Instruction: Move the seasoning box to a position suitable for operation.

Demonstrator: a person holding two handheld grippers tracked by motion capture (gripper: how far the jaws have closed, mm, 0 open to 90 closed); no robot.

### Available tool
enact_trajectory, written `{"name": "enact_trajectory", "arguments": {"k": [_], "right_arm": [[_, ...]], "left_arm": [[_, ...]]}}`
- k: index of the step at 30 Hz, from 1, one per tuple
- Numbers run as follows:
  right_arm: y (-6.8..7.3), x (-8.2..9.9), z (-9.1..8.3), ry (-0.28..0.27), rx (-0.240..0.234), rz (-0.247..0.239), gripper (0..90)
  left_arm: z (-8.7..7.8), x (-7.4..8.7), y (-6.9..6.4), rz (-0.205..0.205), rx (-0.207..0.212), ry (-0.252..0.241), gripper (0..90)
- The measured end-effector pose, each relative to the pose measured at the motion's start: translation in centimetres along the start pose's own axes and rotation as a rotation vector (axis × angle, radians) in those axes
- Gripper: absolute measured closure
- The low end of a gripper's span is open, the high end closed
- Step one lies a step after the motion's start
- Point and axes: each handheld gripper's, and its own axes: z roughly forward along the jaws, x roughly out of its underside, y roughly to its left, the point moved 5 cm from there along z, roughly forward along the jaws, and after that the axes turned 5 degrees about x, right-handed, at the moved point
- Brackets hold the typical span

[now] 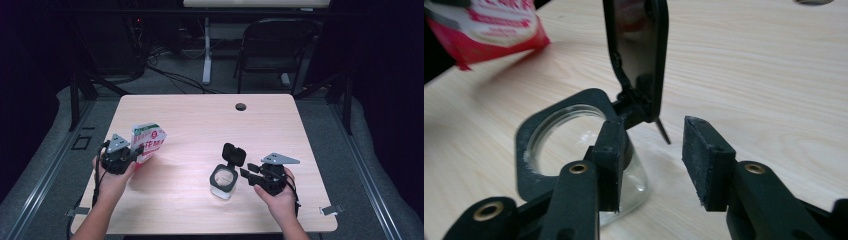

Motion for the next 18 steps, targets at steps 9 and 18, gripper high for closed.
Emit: {"name": "enact_trajectory", "arguments": {"k": [9, 18], "right_arm": [[-0.2, -0.1, -0.3, -0.024, 0.031, -0.016, 42.9], [-0.5, 0.0, -0.6, -0.016, 0.019, -0.033, 64.5]], "left_arm": [[-1.3, -1.6, 0.7, 0.012, -0.038, -0.033, 90.0], [-2.1, -3.1, -0.5, 0.049, -0.017, -0.075, 90.0]]}}
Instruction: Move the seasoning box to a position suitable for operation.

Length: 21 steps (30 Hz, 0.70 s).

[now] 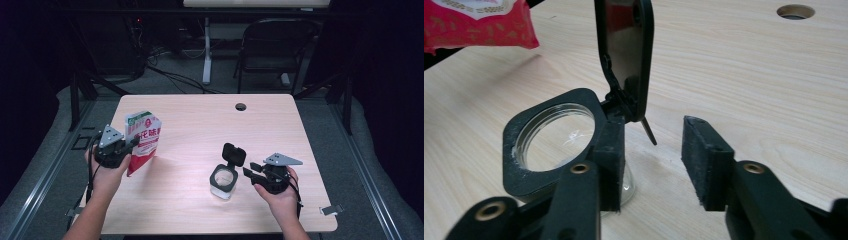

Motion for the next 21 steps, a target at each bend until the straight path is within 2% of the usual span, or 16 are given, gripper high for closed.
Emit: {"name": "enact_trajectory", "arguments": {"k": [3, 6, 11, 12, 13, 21], "right_arm": [[0.0, 0.0, -0.1, 0.003, 0.008, -0.024, 66.8], [0.0, -0.1, -0.1, -0.017, 0.027, -0.054, 66.9], [-0.1, -0.2, -0.2, -0.035, 0.021, -0.061, 67.0], [0.0, -0.3, -0.3, -0.037, 0.012, -0.056, 67.0], [0.1, -0.3, -0.4, -0.048, -0.006, -0.027, 66.9], [-0.4, 0.0, -0.2, -0.024, -0.01, 0.024, 66.0]], "left_arm": [[0.1, -0.4, -0.6, 0.011, 0.016, -0.004, 90.0], [0.4, -0.6, -1.3, 0.017, 0.033, -0.009, 90.0], [1.1, -0.8, -2.7, 0.026, 0.08, -0.012, 90.0], [1.3, -0.8, -3.1, 0.029, 0.089, -0.012, 90.0], [1.4, -0.9, -3.4, 0.034, 0.098, -0.013, 90.0], [2.6, -1.3, -6.4, 0.066, 0.172, -0.012, 90.0]]}}
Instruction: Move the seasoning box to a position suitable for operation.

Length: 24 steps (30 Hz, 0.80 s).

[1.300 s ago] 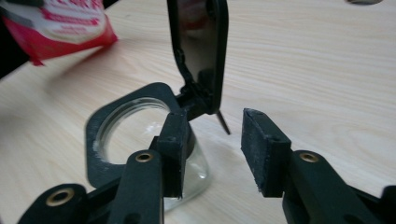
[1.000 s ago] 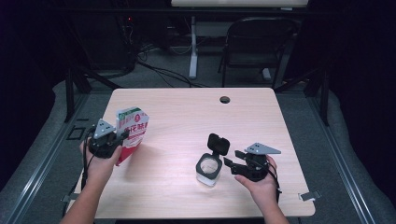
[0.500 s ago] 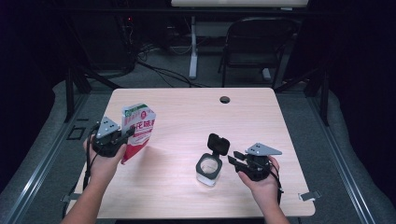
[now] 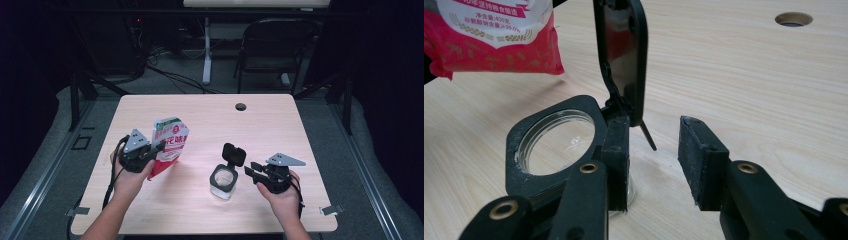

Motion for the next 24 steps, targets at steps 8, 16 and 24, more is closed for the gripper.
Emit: {"name": "enact_trajectory", "arguments": {"k": [8, 16, 24], "right_arm": [[0.2, 0.1, 0.1, 0.017, -0.007, -0.013, 65.4], [0.4, -0.2, -0.2, -0.01, -0.006, -0.024, 65.4], [0.8, -0.3, -0.1, 0.004, -0.028, -0.02, 70.8]], "left_arm": [[1.8, -0.4, -2.7, 0.038, 0.071, 0.013, 90.0], [2.5, 0.1, -4.7, 0.053, 0.142, 0.013, 90.0], [2.0, 1.1, -5.4, 0.043, 0.191, 0.02, 90.0]]}}
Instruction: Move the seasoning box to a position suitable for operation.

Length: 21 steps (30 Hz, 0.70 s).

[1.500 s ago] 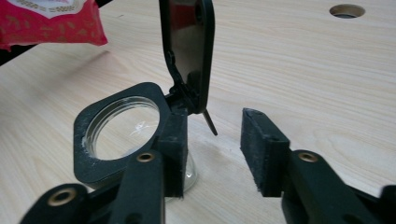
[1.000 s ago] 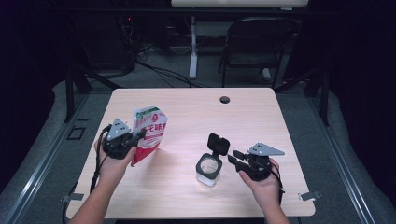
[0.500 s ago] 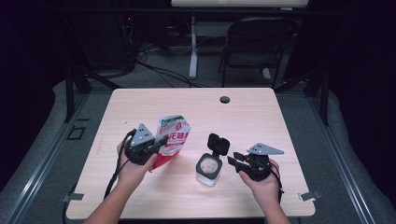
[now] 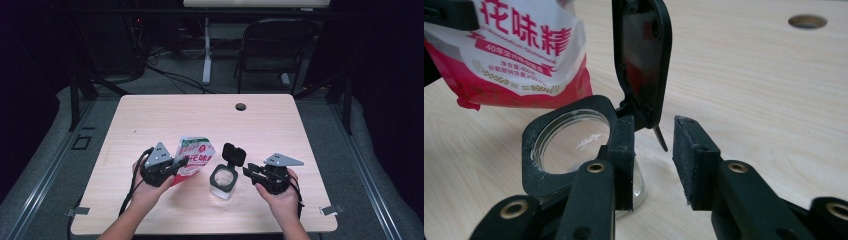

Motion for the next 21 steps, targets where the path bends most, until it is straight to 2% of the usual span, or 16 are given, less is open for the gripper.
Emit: {"name": "enact_trajectory", "arguments": {"k": [2, 9, 13, 21], "right_arm": [[0.0, -0.1, -0.1, 0.002, 0.008, -0.005, 72.3], [0.3, -0.5, -0.6, -0.003, -0.013, -0.02, 76.8], [1.1, -0.9, -0.8, 0.003, -0.044, -0.037, 77.6], [3.0, -2.3, -0.9, -0.01, -0.126, -0.063, 76.6]], "left_arm": [[0.0, 0.4, -0.1, -0.009, 0.008, -0.005, 90.0], [-0.1, 1.5, -0.4, -0.026, 0.018, -0.004, 90.0], [0.1, 2.0, -0.6, -0.043, 0.029, -0.015, 90.0], [0.6, 2.4, -1.5, -0.022, 0.039, 0.01, 90.0]]}}
